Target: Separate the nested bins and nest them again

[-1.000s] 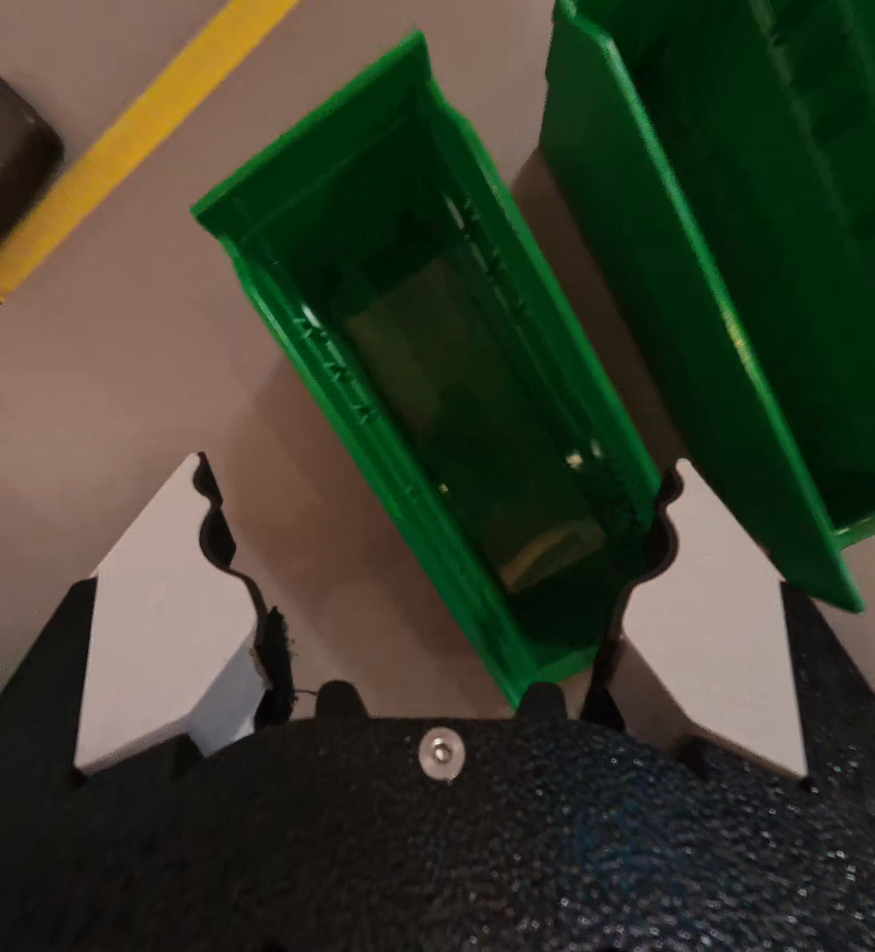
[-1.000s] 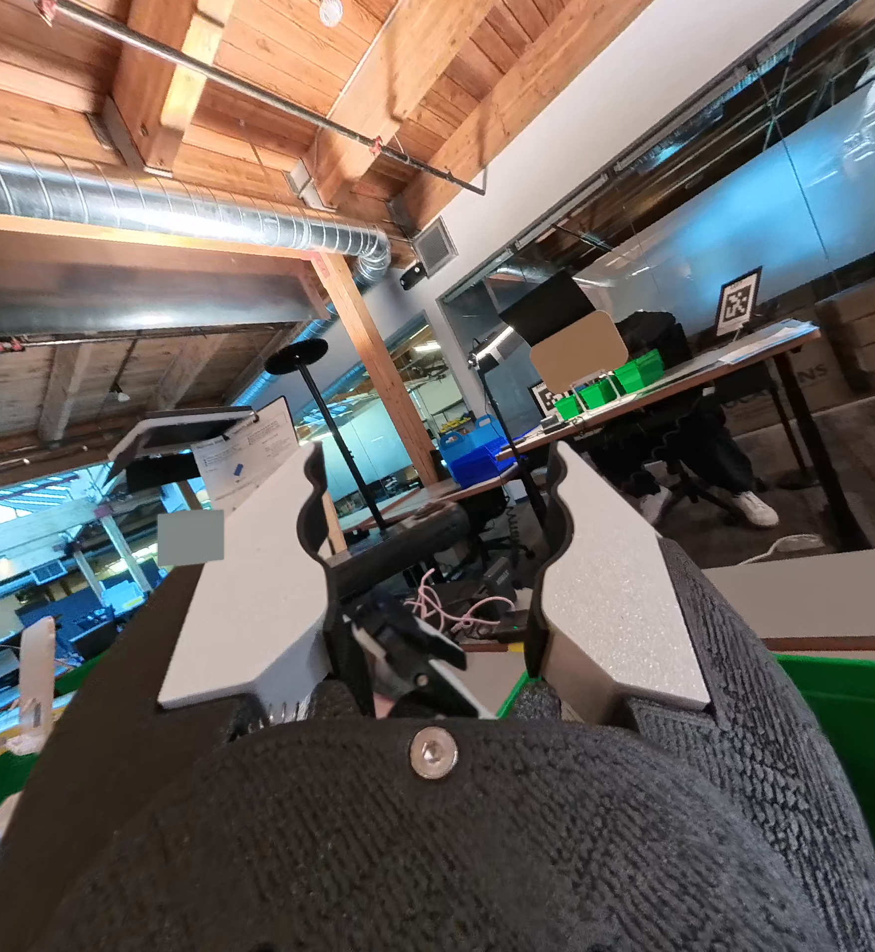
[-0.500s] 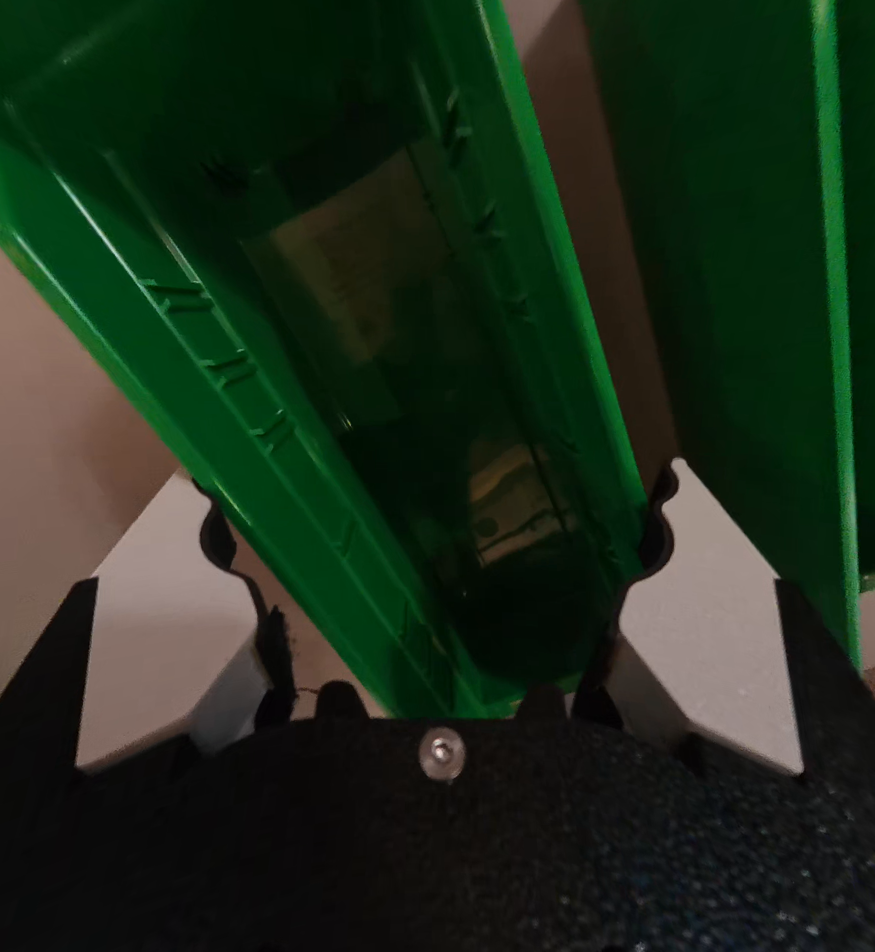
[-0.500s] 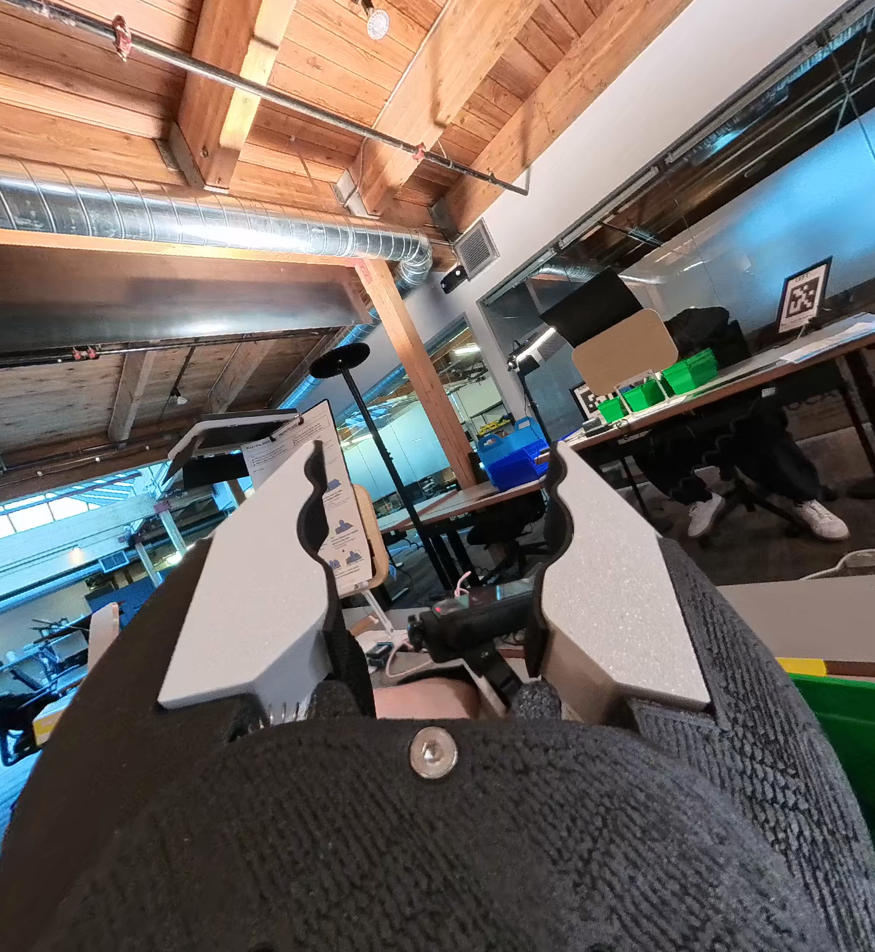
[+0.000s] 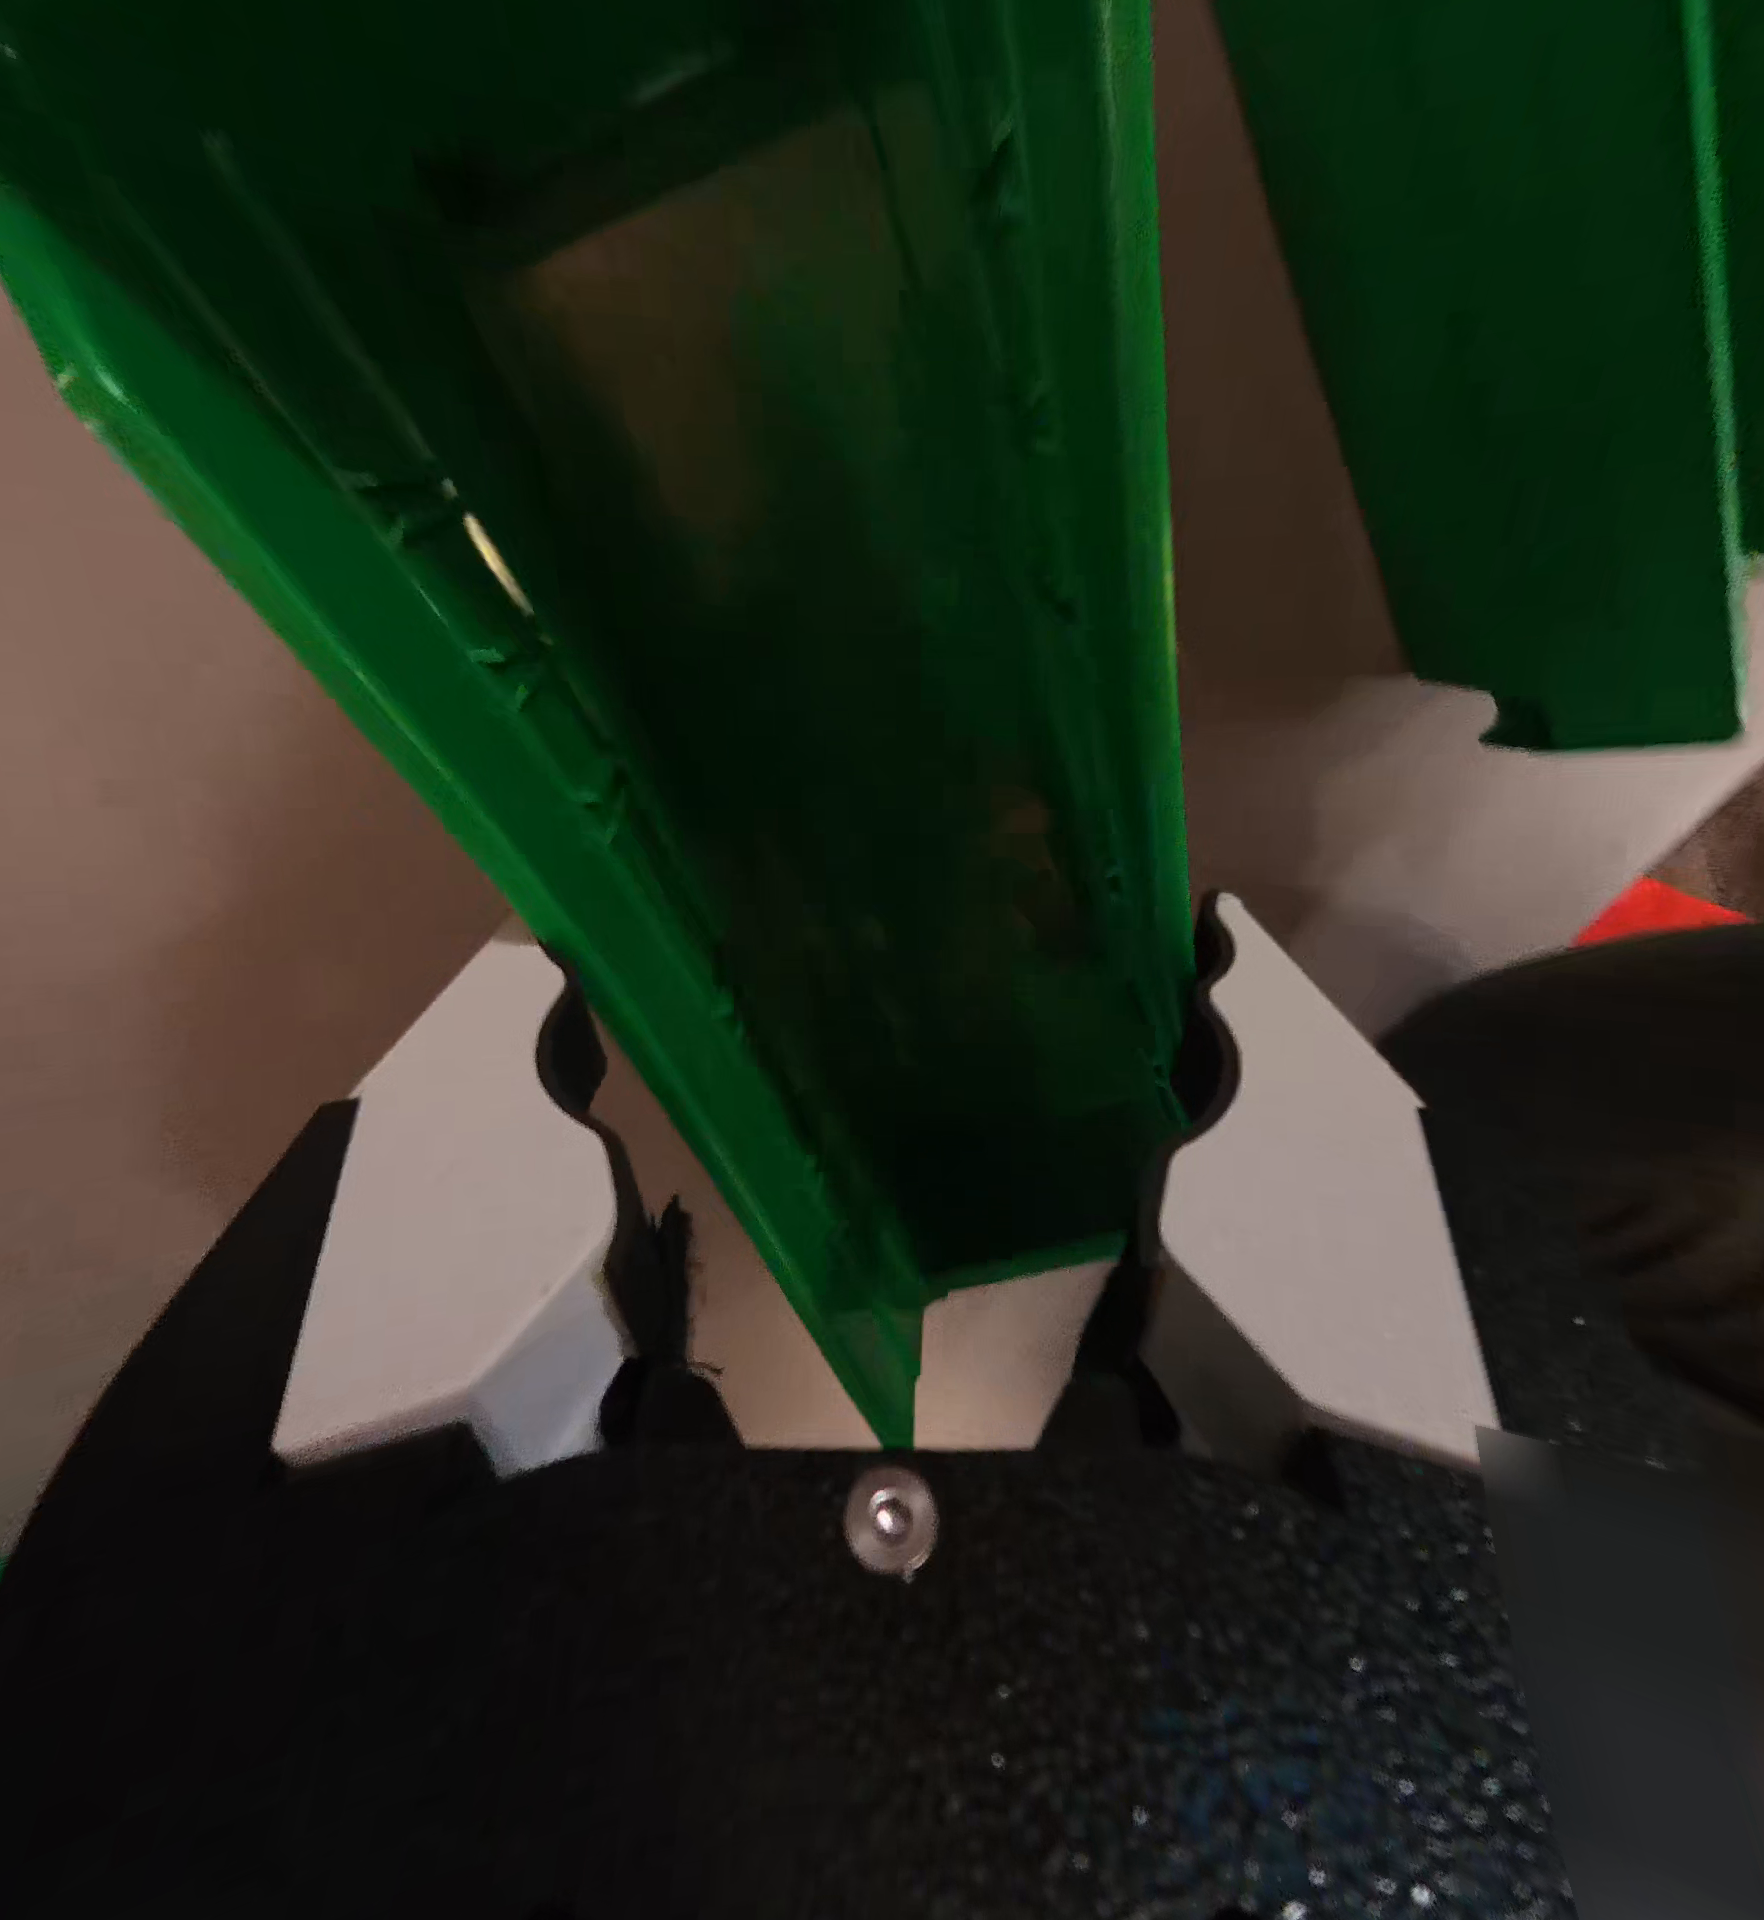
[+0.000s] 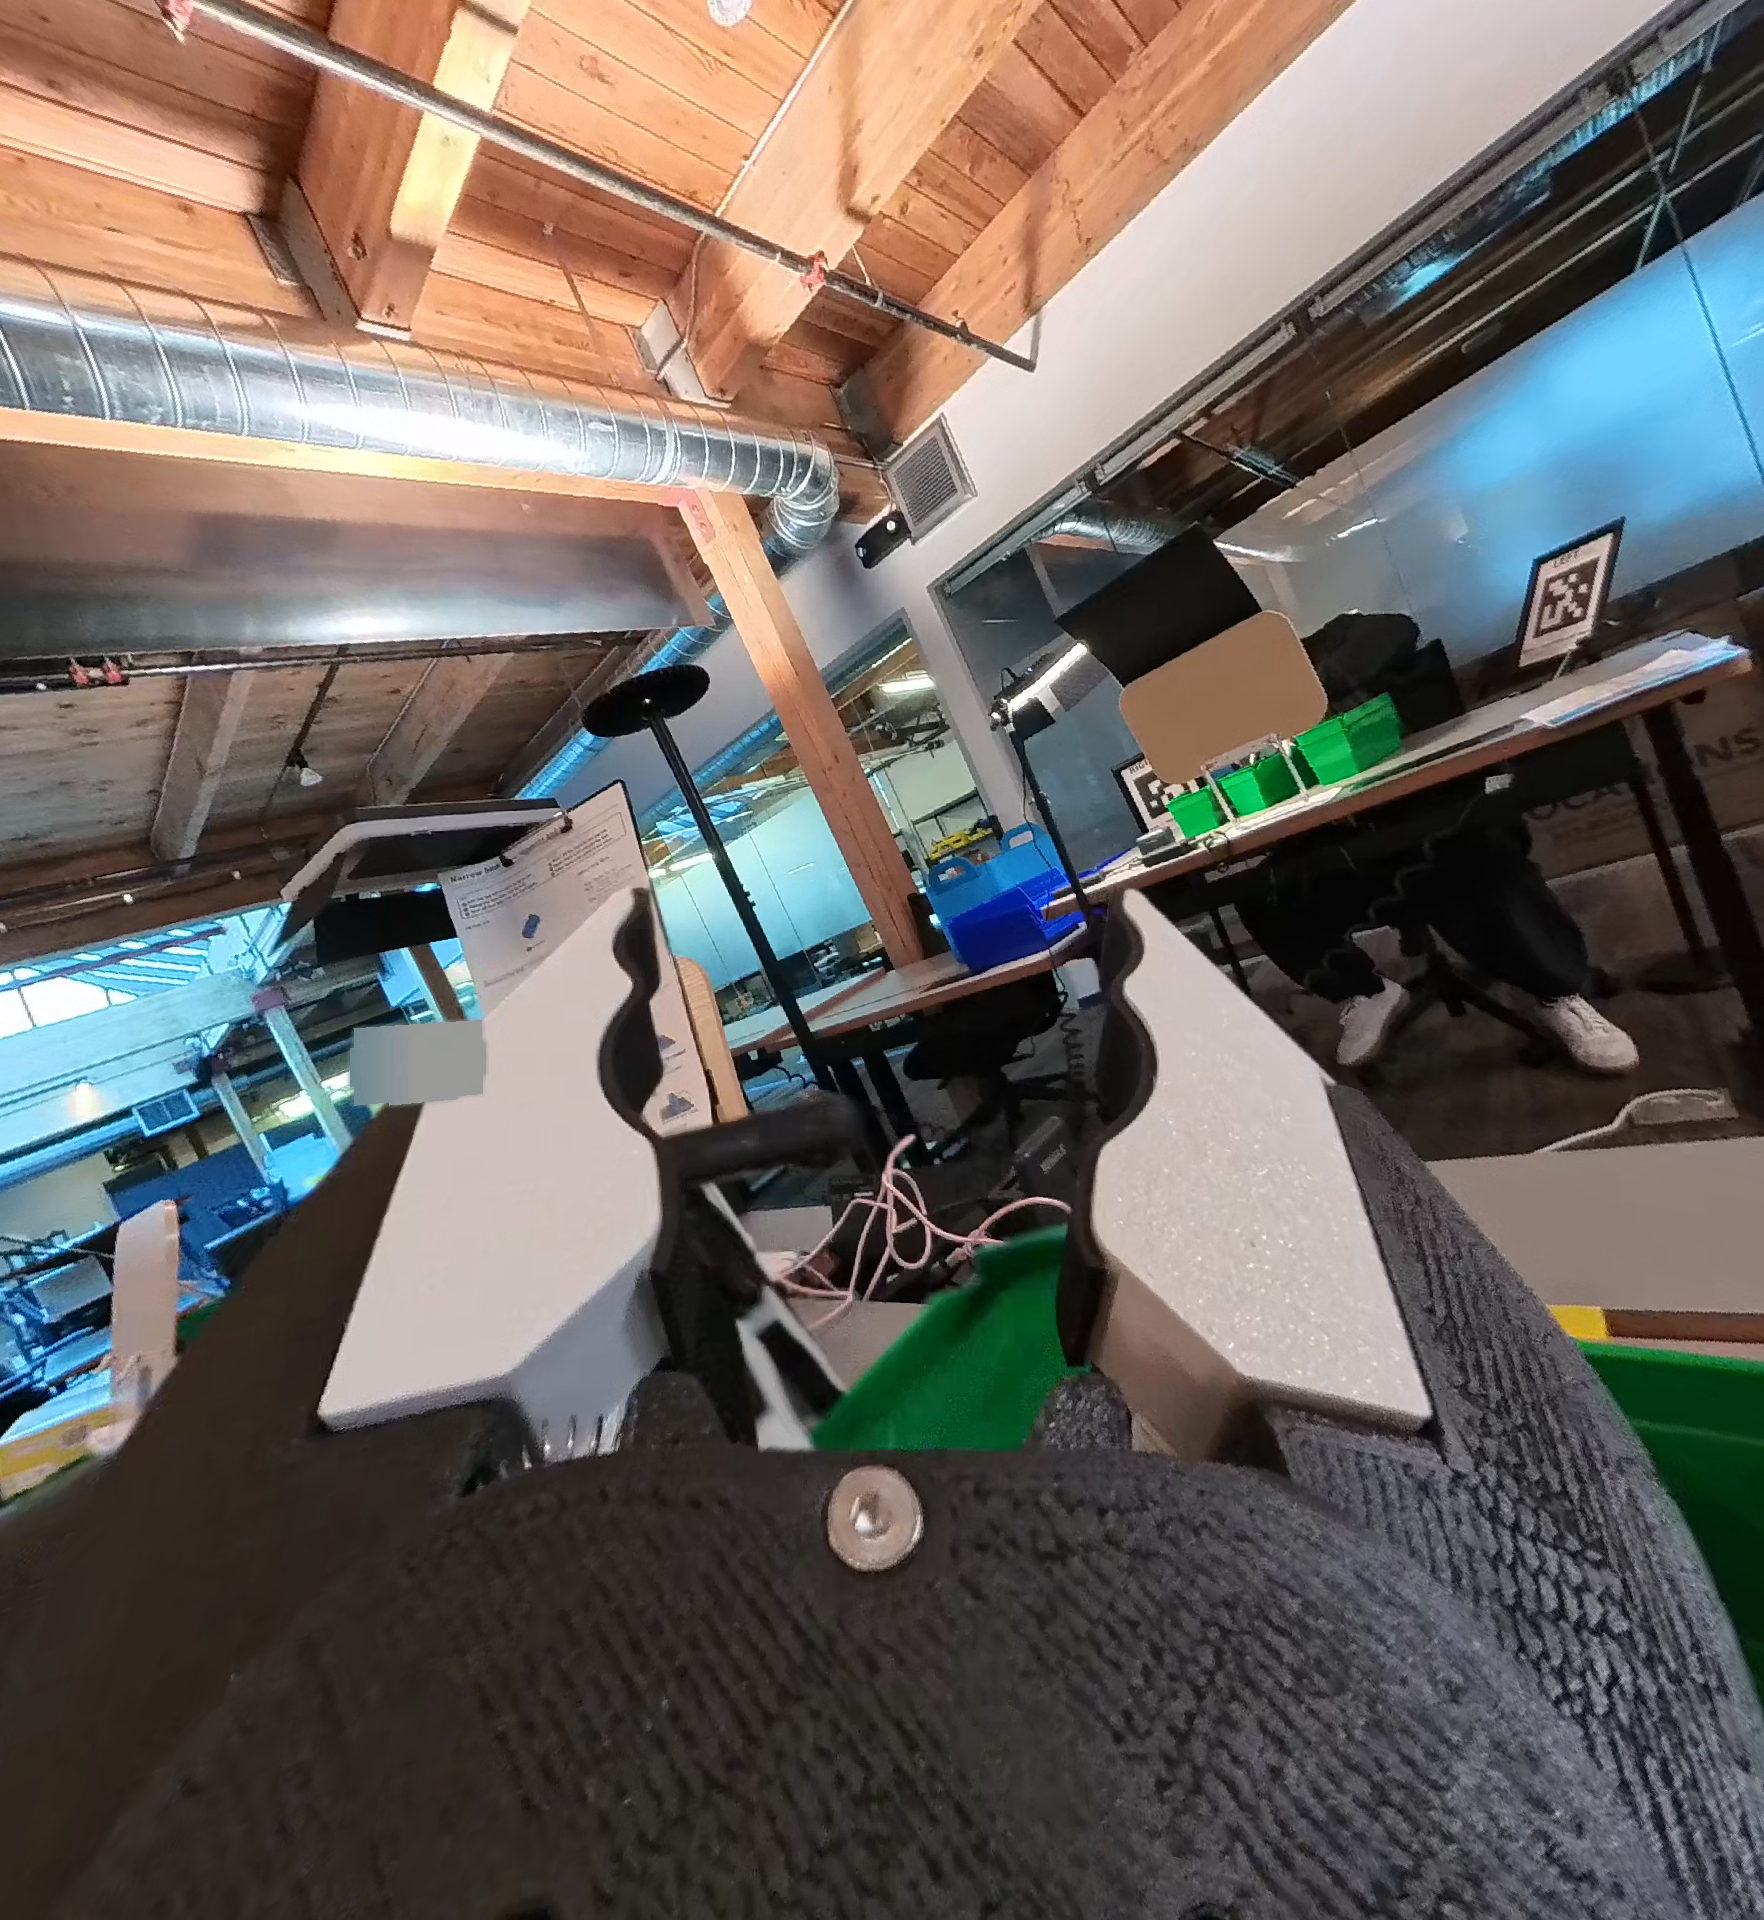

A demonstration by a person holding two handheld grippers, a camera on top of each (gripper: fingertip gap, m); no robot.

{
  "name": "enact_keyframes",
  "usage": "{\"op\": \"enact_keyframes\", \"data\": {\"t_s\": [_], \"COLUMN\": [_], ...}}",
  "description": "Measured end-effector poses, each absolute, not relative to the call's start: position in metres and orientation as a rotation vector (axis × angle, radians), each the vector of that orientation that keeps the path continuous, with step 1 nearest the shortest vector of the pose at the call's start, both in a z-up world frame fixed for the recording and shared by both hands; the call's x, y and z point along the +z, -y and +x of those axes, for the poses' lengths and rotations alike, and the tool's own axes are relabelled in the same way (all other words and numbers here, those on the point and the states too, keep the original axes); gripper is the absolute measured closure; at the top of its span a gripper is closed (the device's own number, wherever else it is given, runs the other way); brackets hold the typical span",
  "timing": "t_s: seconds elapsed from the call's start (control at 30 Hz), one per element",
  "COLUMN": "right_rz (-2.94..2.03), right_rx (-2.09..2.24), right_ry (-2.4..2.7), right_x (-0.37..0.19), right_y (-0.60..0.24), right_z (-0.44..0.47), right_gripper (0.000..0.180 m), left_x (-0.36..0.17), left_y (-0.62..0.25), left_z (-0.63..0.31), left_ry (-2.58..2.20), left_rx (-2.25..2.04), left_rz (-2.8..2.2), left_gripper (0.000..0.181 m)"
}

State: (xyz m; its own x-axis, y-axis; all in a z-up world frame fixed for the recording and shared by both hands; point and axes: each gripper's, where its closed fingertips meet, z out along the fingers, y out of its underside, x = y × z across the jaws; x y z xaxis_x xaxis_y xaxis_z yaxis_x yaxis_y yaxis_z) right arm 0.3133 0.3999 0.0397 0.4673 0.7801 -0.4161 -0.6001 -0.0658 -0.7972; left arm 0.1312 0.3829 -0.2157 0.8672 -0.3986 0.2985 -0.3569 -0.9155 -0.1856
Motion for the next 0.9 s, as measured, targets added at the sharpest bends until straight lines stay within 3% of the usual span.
{"op": "enact_keyframes", "data": {"t_s": [0.47, 0.9], "right_rz": [-1.247, -1.306], "right_rx": [1.014, 0.95], "right_ry": [0.206, 0.203], "right_x": [0.033, 0.024], "right_y": [-0.408, -0.415], "right_z": [0.302, 0.297], "right_gripper": [0.095, 0.094], "left_x": [-0.069, -0.112], "left_y": [-0.29, -0.232], "left_z": [-0.139, -0.226], "left_ry": [-0.137, 0.055], "left_rx": [-0.001, -0.045], "left_rz": [-2.894, -2.999], "left_gripper": [0.066, 0.064]}}
